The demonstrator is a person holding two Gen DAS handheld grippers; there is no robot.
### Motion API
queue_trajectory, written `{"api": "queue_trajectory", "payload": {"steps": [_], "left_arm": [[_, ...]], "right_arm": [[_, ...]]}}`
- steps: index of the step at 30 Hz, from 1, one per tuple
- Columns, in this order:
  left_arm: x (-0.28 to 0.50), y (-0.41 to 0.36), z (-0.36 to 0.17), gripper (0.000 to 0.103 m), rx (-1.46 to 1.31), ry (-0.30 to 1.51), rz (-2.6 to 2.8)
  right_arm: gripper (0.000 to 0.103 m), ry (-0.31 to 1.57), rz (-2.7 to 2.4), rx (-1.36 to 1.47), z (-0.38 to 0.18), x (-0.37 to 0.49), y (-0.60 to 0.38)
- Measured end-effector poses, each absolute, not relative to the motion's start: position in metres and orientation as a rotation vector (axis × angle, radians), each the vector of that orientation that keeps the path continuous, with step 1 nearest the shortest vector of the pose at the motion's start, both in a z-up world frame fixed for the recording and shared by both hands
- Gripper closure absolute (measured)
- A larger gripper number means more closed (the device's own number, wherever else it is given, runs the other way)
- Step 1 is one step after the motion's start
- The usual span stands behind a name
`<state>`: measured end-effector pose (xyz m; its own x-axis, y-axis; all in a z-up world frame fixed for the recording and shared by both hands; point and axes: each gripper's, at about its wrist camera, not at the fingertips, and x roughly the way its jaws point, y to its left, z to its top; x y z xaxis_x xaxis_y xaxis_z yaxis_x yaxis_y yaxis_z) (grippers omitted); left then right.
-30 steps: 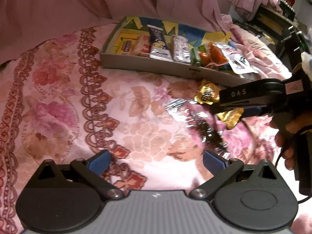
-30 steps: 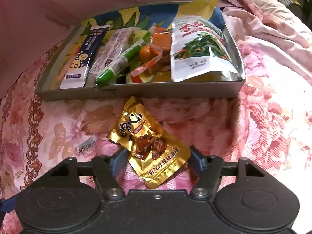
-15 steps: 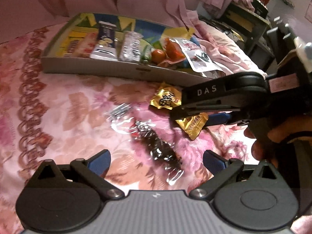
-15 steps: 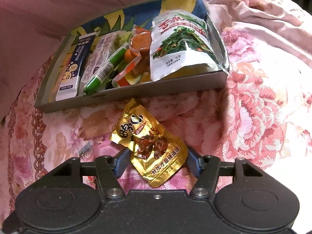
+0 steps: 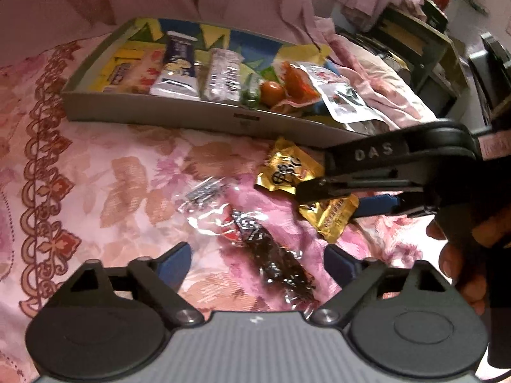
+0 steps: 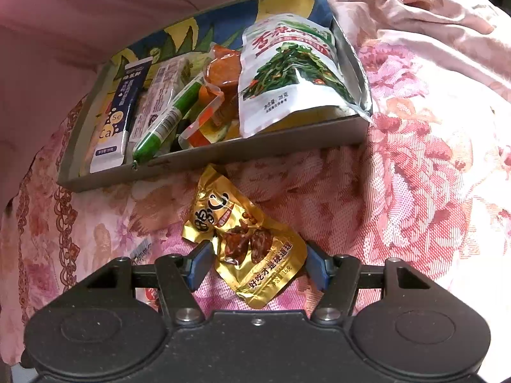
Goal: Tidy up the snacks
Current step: 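Grasp the gold duck-neck pouch with the right gripper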
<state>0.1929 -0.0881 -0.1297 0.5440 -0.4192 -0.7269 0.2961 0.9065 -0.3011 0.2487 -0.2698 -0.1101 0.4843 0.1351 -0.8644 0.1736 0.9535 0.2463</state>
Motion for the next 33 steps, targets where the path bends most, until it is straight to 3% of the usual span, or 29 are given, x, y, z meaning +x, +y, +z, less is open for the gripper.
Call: {"api": "queue_trajectory", "payload": {"steps": [4,8,13,18,23,28,33], "left_arm": [[0.194,-0.083,-0.13,0.022,-0.15,0.904,-0.406],[0.194,-0.08,-0.129,0.023,-0.165,0.906,-0.396],[0.196,-0.081,-0.13,0.005,-0.223,0.915,-0.416],[0.195,-0.094,-0.133,0.004,-0.117,0.922,-0.421],[0.189,-0.107,-0.134,0.012,0.026,0.915,-0.408],[0.19,-0.09,-0.129,0.037,-0.034,0.927,-0.377],[0.192,-0.065,-0.126,0.048,-0.141,0.959,-0.354]], "right_arm": [[0.039,1.071,-0.024,0.321,-0.11,0.249,-0.269],[0.039,1.072,-0.023,0.318,-0.11,0.248,-0.267],[0.039,1.072,-0.022,0.315,-0.11,0.248,-0.266],[0.038,1.074,-0.023,0.315,-0.111,0.247,-0.266],[0.038,1.075,-0.017,0.271,-0.111,0.248,-0.261],[0.038,1.072,-0.009,0.25,-0.112,0.247,-0.259],[0.042,1.07,0.0,0.223,-0.112,0.241,-0.255]]}}
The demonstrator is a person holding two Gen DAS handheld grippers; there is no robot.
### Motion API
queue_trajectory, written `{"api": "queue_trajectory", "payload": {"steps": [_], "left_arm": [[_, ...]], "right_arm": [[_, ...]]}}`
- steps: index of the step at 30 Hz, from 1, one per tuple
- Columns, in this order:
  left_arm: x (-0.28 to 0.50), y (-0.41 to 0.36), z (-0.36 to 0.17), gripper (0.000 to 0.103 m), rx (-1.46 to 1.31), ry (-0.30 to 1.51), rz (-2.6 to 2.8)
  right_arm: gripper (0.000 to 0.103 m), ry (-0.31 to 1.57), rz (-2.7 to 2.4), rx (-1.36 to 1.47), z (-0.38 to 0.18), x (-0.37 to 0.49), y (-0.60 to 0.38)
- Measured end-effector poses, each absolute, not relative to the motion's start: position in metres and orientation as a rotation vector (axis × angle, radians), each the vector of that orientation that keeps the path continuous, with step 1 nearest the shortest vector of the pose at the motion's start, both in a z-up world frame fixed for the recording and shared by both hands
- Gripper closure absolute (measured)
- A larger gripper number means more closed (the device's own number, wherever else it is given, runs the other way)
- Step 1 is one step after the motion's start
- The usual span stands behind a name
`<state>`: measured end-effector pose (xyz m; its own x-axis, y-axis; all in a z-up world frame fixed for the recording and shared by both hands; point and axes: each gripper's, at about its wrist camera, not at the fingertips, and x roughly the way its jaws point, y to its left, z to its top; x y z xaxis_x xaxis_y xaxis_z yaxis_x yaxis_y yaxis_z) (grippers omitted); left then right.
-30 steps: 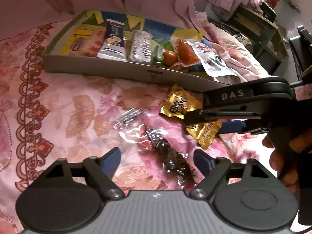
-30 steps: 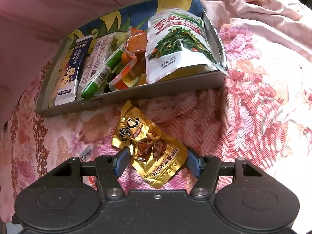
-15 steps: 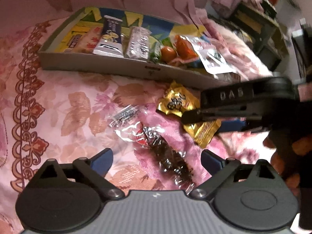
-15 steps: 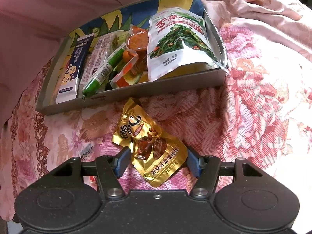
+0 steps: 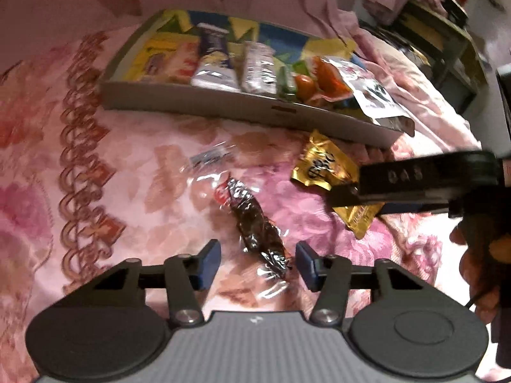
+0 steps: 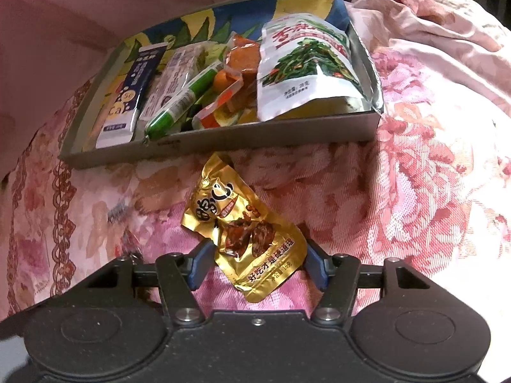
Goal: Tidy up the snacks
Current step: 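Grasp the gold duck-neck pouch with the right gripper, then grasp the clear-wrapped dark snack with left gripper while right holds the gold pouch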
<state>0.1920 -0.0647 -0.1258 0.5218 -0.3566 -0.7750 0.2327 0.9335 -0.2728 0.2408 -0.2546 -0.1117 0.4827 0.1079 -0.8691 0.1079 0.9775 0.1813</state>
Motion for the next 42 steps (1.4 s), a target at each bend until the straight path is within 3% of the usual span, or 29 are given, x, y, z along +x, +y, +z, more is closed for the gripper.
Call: {"api": "queue_trajectory", "payload": {"steps": [4,9,14,16,18,26,31,35,37,42], "left_arm": [[0.189,-0.049,-0.124,0.053,-0.165,0.991,-0.337],[0.179,-0.032,-0.119,0.056,-0.165,1.029,-0.303],[0.173,-0.021,-0.116,0.044,-0.225,1.019,-0.296],[0.172,-0.025,-0.114,0.031,-0.211,1.002,-0.302],[0.171,-0.033,-0.113,0.023,-0.163,0.978,-0.306],[0.179,-0.07,-0.119,0.018,0.055,0.917,-0.301],[0.183,-0.071,-0.125,0.028,0.091,0.914,-0.279],[0.183,-0.069,-0.123,0.036,0.079,0.913,-0.273],[0.181,-0.07,-0.123,0.049,0.104,0.903,-0.26],[0.179,-0.065,-0.121,0.052,0.079,0.899,-0.259]], "right_arm": [[0.048,1.081,0.022,0.193,-0.111,0.231,-0.247],[0.05,1.097,0.072,0.164,-0.111,0.217,-0.234],[0.048,1.093,0.071,0.189,-0.107,0.209,-0.232],[0.04,1.083,0.042,0.221,-0.104,0.209,-0.237],[0.037,1.061,0.015,0.26,-0.102,0.208,-0.244],[0.028,1.002,0.006,0.334,-0.112,0.225,-0.249],[0.018,0.959,0.018,0.243,-0.119,0.238,-0.233],[0.019,0.966,0.036,0.165,-0.121,0.239,-0.222],[0.029,0.974,0.031,0.065,-0.123,0.237,-0.214],[0.047,0.96,0.037,-0.01,-0.121,0.23,-0.206]]}}
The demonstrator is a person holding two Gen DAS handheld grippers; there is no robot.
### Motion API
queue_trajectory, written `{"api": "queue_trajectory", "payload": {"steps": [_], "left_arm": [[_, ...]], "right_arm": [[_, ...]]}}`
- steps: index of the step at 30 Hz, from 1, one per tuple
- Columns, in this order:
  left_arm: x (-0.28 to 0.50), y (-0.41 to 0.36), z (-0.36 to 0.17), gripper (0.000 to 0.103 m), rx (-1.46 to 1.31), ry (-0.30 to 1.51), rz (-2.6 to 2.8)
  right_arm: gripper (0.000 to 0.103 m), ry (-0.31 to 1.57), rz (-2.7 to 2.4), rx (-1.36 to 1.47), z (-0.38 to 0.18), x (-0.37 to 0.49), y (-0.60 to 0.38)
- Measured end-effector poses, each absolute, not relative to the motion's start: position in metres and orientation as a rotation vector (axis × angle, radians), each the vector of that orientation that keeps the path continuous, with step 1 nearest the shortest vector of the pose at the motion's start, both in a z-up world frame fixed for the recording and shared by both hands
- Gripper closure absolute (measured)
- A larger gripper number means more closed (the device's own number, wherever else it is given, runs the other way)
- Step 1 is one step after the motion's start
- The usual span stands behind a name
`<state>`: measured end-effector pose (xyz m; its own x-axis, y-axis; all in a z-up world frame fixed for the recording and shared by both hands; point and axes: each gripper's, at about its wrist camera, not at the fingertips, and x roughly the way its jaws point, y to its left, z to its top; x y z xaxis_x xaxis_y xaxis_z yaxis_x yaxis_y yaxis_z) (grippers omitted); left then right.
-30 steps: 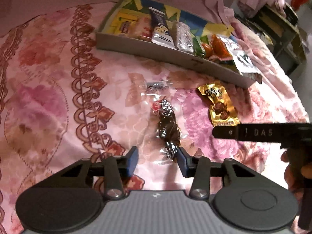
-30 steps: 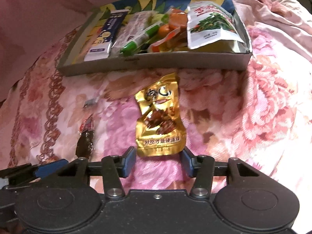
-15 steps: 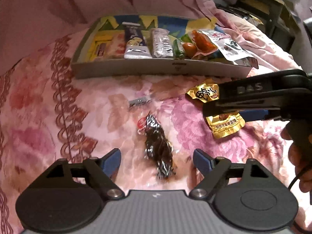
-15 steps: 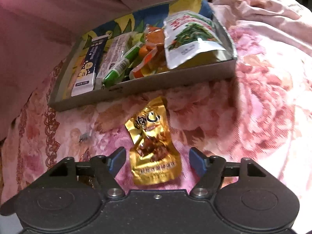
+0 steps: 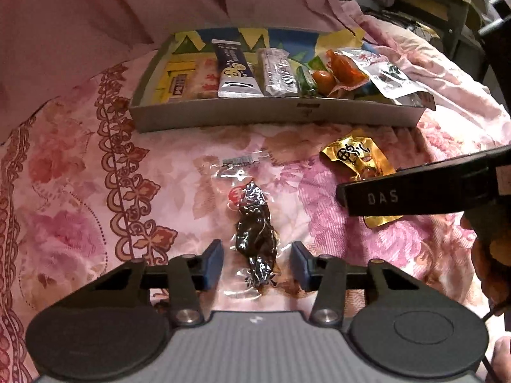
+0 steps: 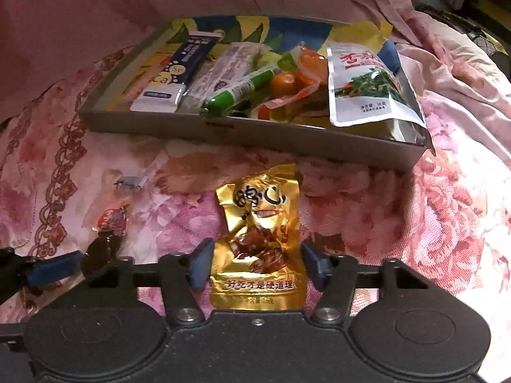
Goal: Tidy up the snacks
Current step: 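Grasp the clear-wrapped dark snack with left gripper while right holds the gold pouch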
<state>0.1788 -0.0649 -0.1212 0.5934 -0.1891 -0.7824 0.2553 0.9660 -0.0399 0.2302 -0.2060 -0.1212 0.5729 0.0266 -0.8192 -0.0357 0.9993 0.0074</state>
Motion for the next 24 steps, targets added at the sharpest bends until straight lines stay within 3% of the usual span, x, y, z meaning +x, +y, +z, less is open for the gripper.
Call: {"api": "queue_trajectory", "payload": {"steps": [1,4,24], "left_arm": [[0.178,-0.064,-0.121,0.053,0.071,0.9,-0.258],[0.176,-0.06,-0.119,0.053,0.048,0.901,-0.254],[0.168,-0.043,-0.107,0.053,-0.062,0.839,-0.196]], "right_arm": [[0.053,0.959,0.04,-0.008,-0.12,0.229,-0.206],[0.055,0.953,0.041,-0.014,-0.117,0.223,-0.205],[0.056,0.887,0.058,-0.062,-0.104,0.206,-0.197]]}}
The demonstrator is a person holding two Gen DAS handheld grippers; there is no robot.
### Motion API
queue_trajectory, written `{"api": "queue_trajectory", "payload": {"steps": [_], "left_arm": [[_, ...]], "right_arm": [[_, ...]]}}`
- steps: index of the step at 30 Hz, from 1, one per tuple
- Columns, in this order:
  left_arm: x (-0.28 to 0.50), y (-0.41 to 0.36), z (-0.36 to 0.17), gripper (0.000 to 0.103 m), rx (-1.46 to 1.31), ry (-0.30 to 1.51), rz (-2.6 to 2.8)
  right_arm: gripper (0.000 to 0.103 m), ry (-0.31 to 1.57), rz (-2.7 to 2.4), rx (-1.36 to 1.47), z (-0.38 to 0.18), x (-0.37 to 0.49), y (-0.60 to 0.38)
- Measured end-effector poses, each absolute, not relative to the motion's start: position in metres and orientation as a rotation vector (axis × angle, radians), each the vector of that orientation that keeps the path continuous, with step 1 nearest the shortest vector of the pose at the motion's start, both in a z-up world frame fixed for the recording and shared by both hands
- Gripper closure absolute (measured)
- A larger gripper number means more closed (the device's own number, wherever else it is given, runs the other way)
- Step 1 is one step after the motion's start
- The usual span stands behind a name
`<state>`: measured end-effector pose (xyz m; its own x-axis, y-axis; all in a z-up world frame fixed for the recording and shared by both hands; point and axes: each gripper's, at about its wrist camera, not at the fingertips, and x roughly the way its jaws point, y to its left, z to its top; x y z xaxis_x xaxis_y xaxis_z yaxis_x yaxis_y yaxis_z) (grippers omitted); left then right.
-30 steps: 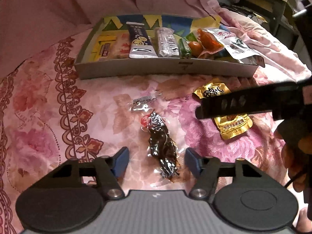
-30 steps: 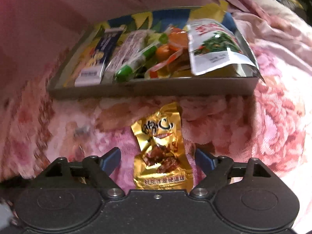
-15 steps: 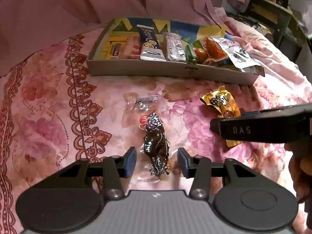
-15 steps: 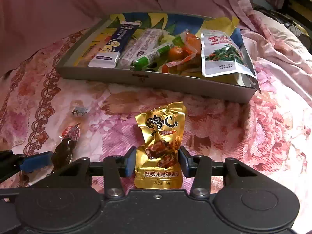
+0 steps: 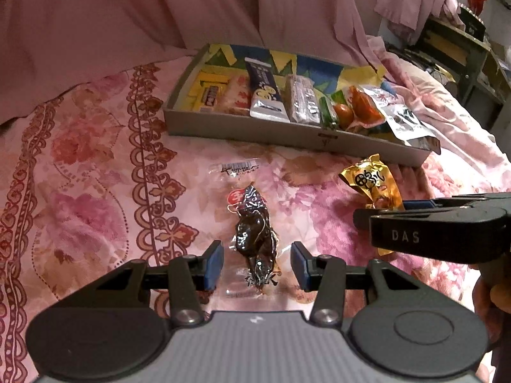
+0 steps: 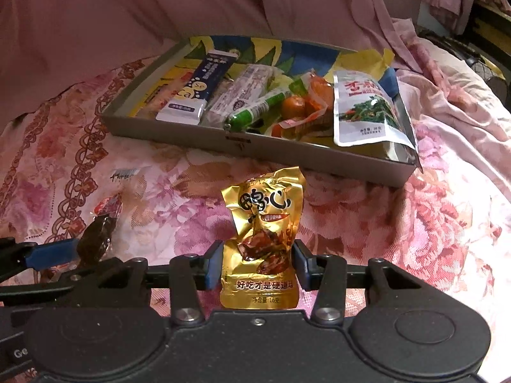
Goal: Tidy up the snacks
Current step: 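Grasp the clear-wrapped dark snack with left gripper while right holds the gold pouch, then carry the gold pouch and clear-wrapped snack over the tray with both grippers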
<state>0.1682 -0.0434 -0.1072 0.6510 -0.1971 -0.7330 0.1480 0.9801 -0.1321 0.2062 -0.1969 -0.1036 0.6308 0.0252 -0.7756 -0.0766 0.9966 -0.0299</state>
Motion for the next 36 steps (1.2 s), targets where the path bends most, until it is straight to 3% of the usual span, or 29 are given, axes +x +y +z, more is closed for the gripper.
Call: {"api": "queue_trajectory", "payload": {"steps": [36], "left_arm": [[0.162,-0.03,-0.087,0.053,-0.115,0.714,-0.103]], "right_arm": [[0.056,0.725,0.116,-0.02,-0.073,0.189,-0.193]]}}
